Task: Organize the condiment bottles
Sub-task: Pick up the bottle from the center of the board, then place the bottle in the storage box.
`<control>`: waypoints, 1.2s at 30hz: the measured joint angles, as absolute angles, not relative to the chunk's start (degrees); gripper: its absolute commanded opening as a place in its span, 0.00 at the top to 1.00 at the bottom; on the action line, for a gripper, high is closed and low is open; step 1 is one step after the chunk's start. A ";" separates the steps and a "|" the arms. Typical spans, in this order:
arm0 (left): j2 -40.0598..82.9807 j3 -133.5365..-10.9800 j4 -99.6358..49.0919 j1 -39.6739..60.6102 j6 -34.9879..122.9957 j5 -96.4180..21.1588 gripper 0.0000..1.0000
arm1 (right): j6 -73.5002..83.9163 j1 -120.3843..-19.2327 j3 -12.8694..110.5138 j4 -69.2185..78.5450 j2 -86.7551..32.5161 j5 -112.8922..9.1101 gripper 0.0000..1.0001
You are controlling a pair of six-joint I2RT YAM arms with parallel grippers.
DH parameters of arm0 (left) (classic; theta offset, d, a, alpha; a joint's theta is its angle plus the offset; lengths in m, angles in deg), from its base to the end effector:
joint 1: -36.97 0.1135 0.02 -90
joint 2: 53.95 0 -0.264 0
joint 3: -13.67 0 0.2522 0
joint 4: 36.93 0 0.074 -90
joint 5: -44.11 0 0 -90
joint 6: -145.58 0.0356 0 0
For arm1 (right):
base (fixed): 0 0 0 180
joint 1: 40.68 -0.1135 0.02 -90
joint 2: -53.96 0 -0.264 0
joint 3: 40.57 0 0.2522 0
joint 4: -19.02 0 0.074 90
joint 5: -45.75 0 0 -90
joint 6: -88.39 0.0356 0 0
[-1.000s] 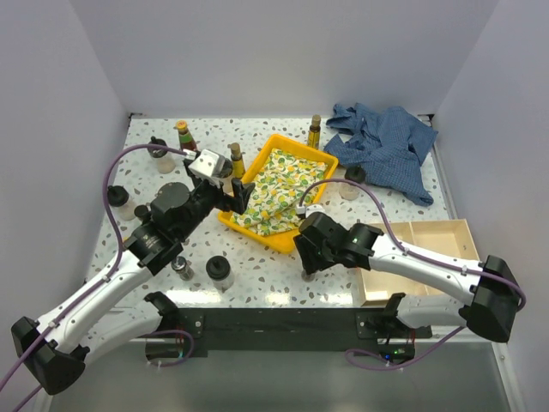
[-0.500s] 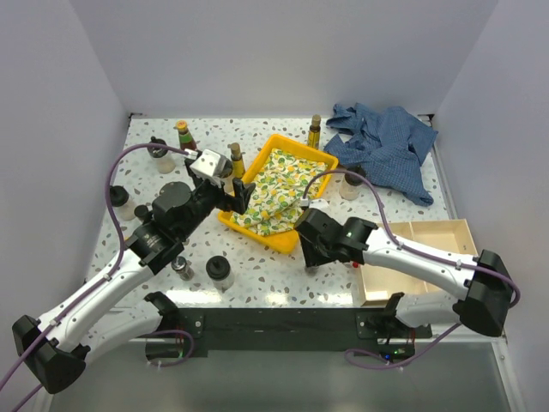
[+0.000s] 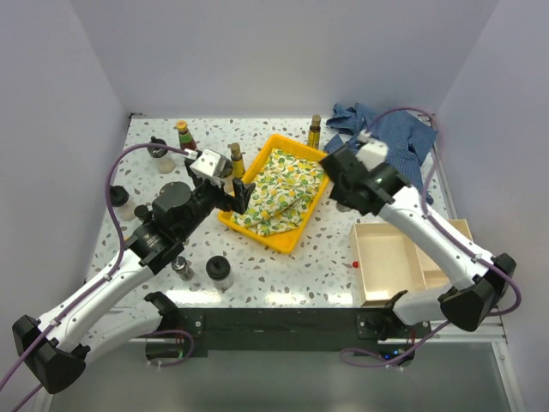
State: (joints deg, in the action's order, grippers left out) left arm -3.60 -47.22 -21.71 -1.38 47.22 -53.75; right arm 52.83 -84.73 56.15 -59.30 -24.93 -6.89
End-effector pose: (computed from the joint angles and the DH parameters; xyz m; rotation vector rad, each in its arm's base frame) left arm 0.1664 -0.1255 0.3540 0.3306 1.6434 -0.5056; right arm 0.2016 0.1650 0.3607 0.4169 2.2977 -0.0493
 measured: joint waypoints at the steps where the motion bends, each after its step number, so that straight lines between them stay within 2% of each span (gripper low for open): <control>1: -3.60 -47.22 -21.71 -1.38 47.22 -53.77 0.00 | 53.86 -80.04 56.06 -60.15 -23.73 -6.43 1.00; 6: -3.60 -47.22 -21.74 -1.38 47.22 -53.79 0.00 | 57.68 -61.70 55.01 -63.58 -17.57 -4.98 1.00; 11: -3.60 -47.22 -21.71 -1.38 47.22 -53.75 0.00 | 65.64 -49.17 53.94 -69.02 -16.54 -4.50 1.00; 20: -3.38 -47.22 -21.74 -1.38 47.20 -53.60 0.00 | 79.06 -37.89 47.73 -70.88 -14.07 -2.67 1.00; 26: -2.66 -47.22 -21.71 -1.38 47.20 -53.57 0.00 | 80.48 -28.61 44.54 -71.56 -8.43 -1.29 1.00; 36: -1.52 -47.22 -21.71 -1.38 47.20 -53.60 0.00 | 76.63 -13.94 35.36 -71.75 -6.88 -1.66 1.00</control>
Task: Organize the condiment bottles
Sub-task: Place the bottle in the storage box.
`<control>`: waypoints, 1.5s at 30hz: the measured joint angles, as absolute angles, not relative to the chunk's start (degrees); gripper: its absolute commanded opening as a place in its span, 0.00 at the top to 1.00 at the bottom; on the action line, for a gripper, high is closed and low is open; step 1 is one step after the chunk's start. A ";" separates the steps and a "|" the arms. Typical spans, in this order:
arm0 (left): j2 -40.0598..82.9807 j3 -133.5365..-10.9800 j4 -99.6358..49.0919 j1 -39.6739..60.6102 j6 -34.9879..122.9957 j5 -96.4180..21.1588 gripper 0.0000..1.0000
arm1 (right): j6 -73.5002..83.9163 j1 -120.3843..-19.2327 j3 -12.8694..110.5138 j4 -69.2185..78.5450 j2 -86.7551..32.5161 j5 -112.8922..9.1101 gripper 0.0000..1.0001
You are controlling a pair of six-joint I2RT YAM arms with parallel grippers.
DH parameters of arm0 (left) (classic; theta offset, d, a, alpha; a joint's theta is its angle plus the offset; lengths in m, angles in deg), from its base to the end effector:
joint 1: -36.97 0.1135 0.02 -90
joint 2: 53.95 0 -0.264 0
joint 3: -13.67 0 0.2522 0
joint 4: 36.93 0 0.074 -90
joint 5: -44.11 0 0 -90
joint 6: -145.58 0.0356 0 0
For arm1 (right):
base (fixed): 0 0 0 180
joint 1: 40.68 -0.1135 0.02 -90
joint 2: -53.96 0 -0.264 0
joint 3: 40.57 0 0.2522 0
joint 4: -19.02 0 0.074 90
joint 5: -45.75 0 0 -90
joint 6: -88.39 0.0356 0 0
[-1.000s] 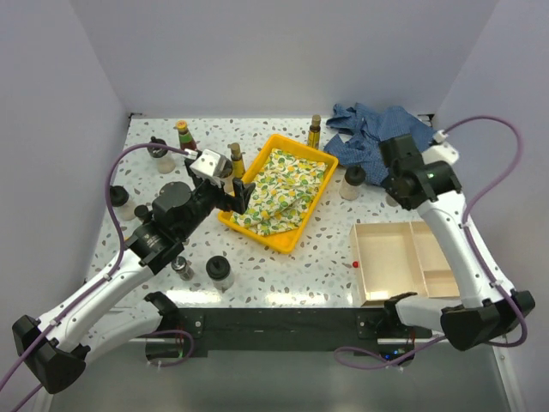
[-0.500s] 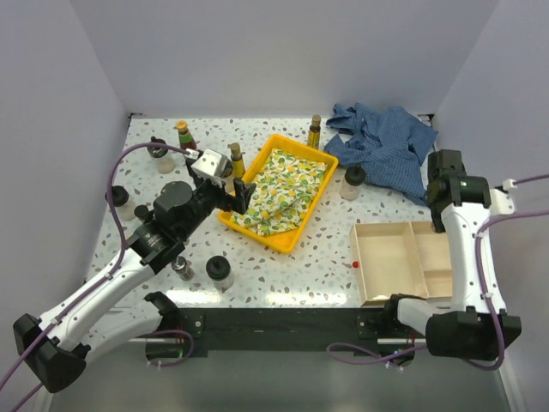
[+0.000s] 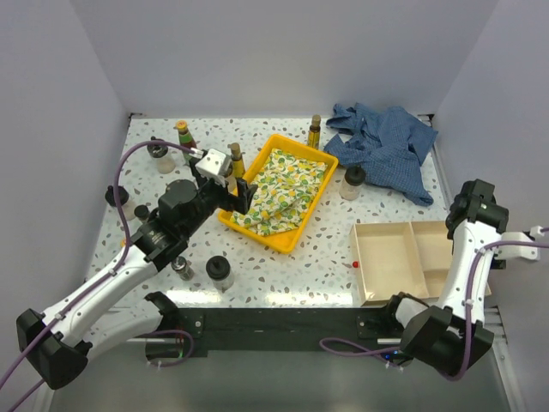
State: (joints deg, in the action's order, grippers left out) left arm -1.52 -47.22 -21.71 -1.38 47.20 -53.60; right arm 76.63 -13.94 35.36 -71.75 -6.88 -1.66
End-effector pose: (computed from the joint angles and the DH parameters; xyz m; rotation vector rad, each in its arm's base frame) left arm 0.1731 -0.1309 0.3470 0.3431 1.6777 -0.4966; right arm 0.1317 -0.0934 0.3126 2.0598 1.4266 -0.7420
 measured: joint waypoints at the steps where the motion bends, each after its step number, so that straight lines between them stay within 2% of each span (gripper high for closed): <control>1: -1.33 -47.22 -21.71 -1.38 47.20 -53.60 0.00 | 76.13 -12.61 35.08 -71.75 -6.44 -1.68 1.00; 16: -0.69 -47.22 -21.69 -1.38 47.22 -53.66 0.00 | 68.13 -3.73 31.12 -69.46 -3.62 -2.03 1.00; 33: -0.32 -47.22 -21.69 -1.38 47.22 -53.64 0.00 | 67.38 -1.96 25.83 -61.07 -6.46 -6.49 0.98; 40: -0.28 -47.22 -21.69 -1.38 47.22 -53.64 0.00 | 67.36 -0.85 24.93 -57.79 -7.60 -6.49 0.84; 45: -0.28 -47.22 -21.69 -1.38 47.22 -53.66 0.00 | 67.17 0.46 24.45 -55.97 -8.25 -6.69 0.80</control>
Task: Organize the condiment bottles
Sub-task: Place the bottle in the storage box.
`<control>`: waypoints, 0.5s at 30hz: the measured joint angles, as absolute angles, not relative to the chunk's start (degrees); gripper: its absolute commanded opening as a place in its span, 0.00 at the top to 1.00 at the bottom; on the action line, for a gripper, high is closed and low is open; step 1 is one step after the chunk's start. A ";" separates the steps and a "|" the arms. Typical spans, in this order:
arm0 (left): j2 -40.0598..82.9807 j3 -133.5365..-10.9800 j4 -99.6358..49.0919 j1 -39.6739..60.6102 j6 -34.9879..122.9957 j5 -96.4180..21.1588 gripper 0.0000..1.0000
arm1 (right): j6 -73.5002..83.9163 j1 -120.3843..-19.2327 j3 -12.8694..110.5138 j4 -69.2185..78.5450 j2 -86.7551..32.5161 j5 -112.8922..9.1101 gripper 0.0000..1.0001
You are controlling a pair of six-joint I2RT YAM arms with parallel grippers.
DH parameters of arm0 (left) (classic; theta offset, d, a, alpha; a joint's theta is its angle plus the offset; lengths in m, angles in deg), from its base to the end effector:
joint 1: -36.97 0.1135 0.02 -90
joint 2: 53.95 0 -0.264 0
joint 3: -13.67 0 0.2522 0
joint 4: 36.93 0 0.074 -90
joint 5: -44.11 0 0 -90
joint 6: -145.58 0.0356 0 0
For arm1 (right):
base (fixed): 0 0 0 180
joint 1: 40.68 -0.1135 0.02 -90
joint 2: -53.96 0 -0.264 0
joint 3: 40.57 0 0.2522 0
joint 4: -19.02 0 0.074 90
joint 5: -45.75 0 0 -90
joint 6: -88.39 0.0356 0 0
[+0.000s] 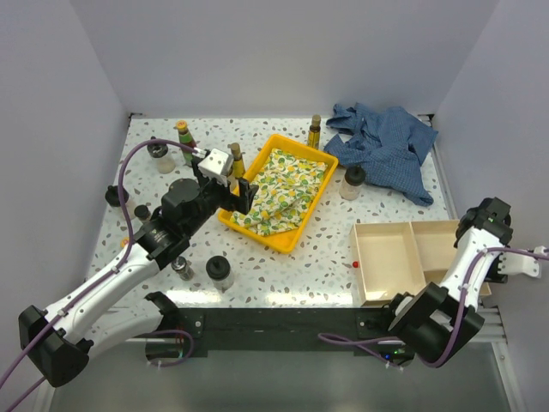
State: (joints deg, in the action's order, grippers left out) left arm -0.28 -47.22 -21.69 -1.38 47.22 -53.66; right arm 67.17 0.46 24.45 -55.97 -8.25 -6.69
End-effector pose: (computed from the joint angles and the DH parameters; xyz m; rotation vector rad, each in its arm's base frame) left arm 0.1771 -0.1340 0.3426 0.3492 1.6984 -0.4884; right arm 0.1214 -0.1348 0.2621 2.1991 1.3735 -0.7580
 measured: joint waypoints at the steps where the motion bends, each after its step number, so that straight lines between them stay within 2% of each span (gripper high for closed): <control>1: -0.28 -47.22 -21.69 -1.38 47.22 -53.66 0.00 | 67.01 0.79 24.41 -55.51 -8.56 -6.89 0.80; 3: -0.25 -47.22 -21.69 -1.38 47.22 -53.66 0.00 | 66.79 1.21 24.26 -54.77 -9.04 -7.30 0.79; 6: -0.19 -47.22 -21.67 -1.38 47.22 -53.66 0.00 | 66.23 2.23 23.69 -53.33 -9.98 -8.02 0.59; 15: -0.17 -47.22 -21.67 -1.38 47.22 -53.66 0.00 | 62.77 4.75 23.08 -51.60 -10.62 -9.79 0.29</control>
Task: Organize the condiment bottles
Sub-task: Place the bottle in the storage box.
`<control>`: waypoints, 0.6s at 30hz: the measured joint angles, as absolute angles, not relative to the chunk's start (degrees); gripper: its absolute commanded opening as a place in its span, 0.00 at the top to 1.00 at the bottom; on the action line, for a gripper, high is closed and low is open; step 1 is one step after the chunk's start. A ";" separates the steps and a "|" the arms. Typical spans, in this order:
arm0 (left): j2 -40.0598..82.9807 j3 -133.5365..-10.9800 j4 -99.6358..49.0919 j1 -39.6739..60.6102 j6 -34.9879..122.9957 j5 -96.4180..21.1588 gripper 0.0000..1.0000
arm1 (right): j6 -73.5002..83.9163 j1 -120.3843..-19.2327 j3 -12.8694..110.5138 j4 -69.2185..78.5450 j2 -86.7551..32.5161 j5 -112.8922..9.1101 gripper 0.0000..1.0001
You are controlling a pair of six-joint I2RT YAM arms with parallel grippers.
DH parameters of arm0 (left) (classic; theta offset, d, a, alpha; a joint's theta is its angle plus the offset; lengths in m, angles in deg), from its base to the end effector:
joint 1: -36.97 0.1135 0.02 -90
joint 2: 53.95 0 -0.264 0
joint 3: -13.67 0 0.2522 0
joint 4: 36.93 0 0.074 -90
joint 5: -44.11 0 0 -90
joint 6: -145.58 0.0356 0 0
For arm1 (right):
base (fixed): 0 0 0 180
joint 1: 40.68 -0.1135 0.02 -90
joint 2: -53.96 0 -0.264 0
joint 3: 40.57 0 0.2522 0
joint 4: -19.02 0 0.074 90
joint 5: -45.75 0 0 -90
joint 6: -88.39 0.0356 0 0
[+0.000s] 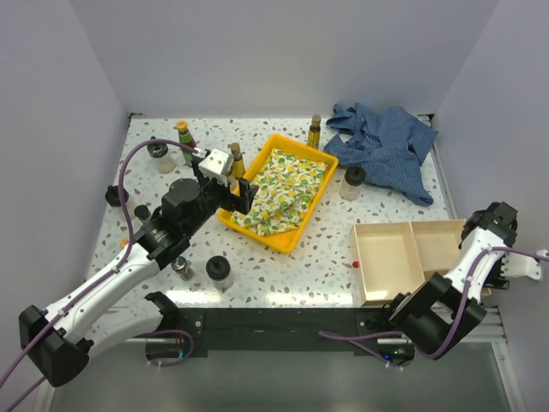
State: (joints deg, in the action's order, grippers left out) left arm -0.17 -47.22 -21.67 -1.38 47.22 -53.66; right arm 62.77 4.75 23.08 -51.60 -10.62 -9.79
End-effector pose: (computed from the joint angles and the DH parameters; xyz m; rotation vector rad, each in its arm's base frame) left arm 0.1774 -0.1342 0.3422 0.3499 1.7005 -0.4876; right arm 0.1201 -0.1506 0.2498 2.2336 1.4072 -0.7360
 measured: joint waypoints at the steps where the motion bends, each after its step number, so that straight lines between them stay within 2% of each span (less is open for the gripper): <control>1: -0.17 -47.22 -21.67 -1.38 47.22 -53.68 0.00 | 62.29 4.75 23.10 -51.47 -10.37 -10.10 0.24; 8: -0.17 -47.22 -21.67 -1.38 47.22 -53.79 0.00 | 59.41 4.75 26.66 -51.89 -9.83 -12.55 0.16; 12: -0.17 -47.22 -21.67 -1.38 47.22 -53.81 0.00 | 57.33 4.77 28.21 -52.28 -9.81 -14.43 0.01; 18: -0.34 -47.22 -21.67 -1.38 47.22 -53.79 0.00 | 52.02 4.31 30.75 -52.30 -8.23 -20.50 0.01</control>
State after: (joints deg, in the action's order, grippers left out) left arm -0.34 -47.22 -21.67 -1.38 47.22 -53.79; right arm 52.02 4.31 30.75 -52.30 -8.23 -20.50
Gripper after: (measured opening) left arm 0.997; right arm 0.986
